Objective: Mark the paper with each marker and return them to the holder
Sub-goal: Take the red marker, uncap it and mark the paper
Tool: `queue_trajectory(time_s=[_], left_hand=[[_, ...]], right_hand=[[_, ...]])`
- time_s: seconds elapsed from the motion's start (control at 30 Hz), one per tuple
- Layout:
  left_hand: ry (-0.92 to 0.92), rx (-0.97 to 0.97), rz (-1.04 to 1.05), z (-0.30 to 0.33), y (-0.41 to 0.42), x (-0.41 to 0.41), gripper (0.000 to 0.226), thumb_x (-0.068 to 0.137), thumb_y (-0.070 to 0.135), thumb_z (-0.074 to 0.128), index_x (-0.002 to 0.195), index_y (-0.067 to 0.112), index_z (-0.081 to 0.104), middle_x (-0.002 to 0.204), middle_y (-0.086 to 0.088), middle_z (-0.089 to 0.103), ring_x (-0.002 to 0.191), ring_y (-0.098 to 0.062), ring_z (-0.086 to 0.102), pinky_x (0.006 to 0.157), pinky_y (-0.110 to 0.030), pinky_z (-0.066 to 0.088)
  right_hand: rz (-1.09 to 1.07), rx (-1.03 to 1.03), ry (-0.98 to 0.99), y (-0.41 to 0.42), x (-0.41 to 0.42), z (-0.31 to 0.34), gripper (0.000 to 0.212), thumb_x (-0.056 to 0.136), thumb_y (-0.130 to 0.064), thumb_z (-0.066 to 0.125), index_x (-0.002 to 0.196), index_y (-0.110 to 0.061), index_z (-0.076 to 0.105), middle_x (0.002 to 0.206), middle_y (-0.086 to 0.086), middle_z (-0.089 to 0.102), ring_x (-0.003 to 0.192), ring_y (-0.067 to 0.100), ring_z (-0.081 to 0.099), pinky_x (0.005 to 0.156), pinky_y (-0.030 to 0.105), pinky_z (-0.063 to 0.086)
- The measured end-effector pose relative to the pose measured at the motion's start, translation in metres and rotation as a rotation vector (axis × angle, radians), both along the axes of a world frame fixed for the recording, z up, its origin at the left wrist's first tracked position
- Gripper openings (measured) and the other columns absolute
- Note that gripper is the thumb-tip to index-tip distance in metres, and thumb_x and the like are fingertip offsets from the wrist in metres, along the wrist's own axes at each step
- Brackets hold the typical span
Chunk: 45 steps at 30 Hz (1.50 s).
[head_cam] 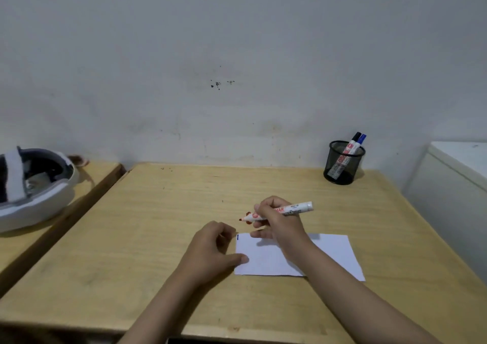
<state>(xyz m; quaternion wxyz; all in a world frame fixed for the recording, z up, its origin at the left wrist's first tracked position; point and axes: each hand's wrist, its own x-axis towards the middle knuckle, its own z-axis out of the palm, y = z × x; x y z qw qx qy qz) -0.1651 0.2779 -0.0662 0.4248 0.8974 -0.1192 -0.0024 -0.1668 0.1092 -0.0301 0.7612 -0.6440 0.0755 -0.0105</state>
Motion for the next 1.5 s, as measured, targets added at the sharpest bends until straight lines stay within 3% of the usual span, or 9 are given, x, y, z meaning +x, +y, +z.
queue_trajectory(time_s=[0.17, 0.27, 0.47, 0.73, 0.9, 1.27, 1.5], left_hand=[[-0.096, -0.036, -0.05, -0.007, 0.002, 0.0, 0.031, 0.053, 0.03, 0.087, 0.076, 0.025, 0.067, 0.084, 0.003, 0.06, 0.078, -0.005, 0.055, 0.063, -0.008, 0.041], [-0.121, -0.027, -0.073, -0.01, 0.002, 0.0, 0.028, 0.056, 0.032, 0.086, 0.08, 0.025, 0.074, 0.087, 0.005, 0.059, 0.085, -0.004, 0.057, 0.065, -0.006, 0.038], [-0.128, -0.011, -0.062, -0.013, 0.003, 0.001, 0.029, 0.059, 0.036, 0.084, 0.084, 0.025, 0.076, 0.091, 0.007, 0.059, 0.089, -0.005, 0.057, 0.068, -0.006, 0.039], [-0.133, -0.004, -0.065, -0.015, 0.004, 0.002, 0.031, 0.058, 0.041, 0.082, 0.085, 0.027, 0.076, 0.09, 0.012, 0.058, 0.089, -0.004, 0.057, 0.068, -0.01, 0.041], [-0.127, -0.017, -0.068, -0.015, 0.004, 0.003, 0.03, 0.058, 0.038, 0.084, 0.085, 0.026, 0.076, 0.09, 0.01, 0.058, 0.091, -0.005, 0.057, 0.069, -0.007, 0.04], [-0.121, 0.003, -0.056, -0.014, 0.003, 0.003, 0.029, 0.059, 0.038, 0.083, 0.085, 0.027, 0.076, 0.09, 0.012, 0.057, 0.09, -0.004, 0.056, 0.068, -0.008, 0.038], [-0.09, -0.014, -0.06, -0.012, 0.003, 0.004, 0.026, 0.057, 0.038, 0.084, 0.079, 0.029, 0.074, 0.089, 0.01, 0.058, 0.085, -0.003, 0.059, 0.068, -0.01, 0.041]], right_hand=[[-0.026, -0.074, 0.012, 0.009, 0.003, -0.021, 0.019, 0.082, -0.015, 0.069, 0.071, -0.004, 0.058, 0.071, 0.015, 0.07, 0.061, 0.021, 0.068, 0.058, 0.038, 0.058], [-0.051, -0.148, -0.053, 0.008, -0.001, -0.026, 0.027, 0.076, -0.016, 0.076, 0.066, -0.005, 0.054, 0.066, 0.016, 0.069, 0.061, 0.021, 0.07, 0.055, 0.035, 0.057], [-0.115, -0.189, -0.068, 0.009, 0.002, -0.029, 0.027, 0.079, -0.007, 0.071, 0.065, -0.004, 0.048, 0.06, 0.018, 0.061, 0.054, 0.017, 0.07, 0.046, 0.029, 0.052], [-0.068, -0.22, -0.052, 0.01, 0.005, -0.032, 0.024, 0.08, -0.004, 0.068, 0.065, -0.004, 0.048, 0.063, 0.02, 0.061, 0.052, 0.014, 0.069, 0.05, 0.033, 0.053], [-0.067, -0.25, -0.044, 0.011, 0.008, -0.034, 0.022, 0.078, -0.005, 0.069, 0.067, 0.0, 0.051, 0.067, 0.03, 0.064, 0.05, 0.016, 0.066, 0.052, 0.034, 0.054], [-0.032, -0.256, -0.002, 0.009, 0.014, -0.034, 0.029, 0.075, -0.004, 0.068, 0.057, -0.012, 0.046, 0.054, 0.008, 0.06, 0.044, 0.014, 0.062, 0.047, 0.028, 0.049], [-0.165, -0.175, -0.056, 0.007, 0.007, -0.032, 0.023, 0.079, -0.007, 0.07, 0.066, -0.001, 0.051, 0.057, 0.013, 0.065, 0.048, 0.014, 0.065, 0.048, 0.03, 0.054]])
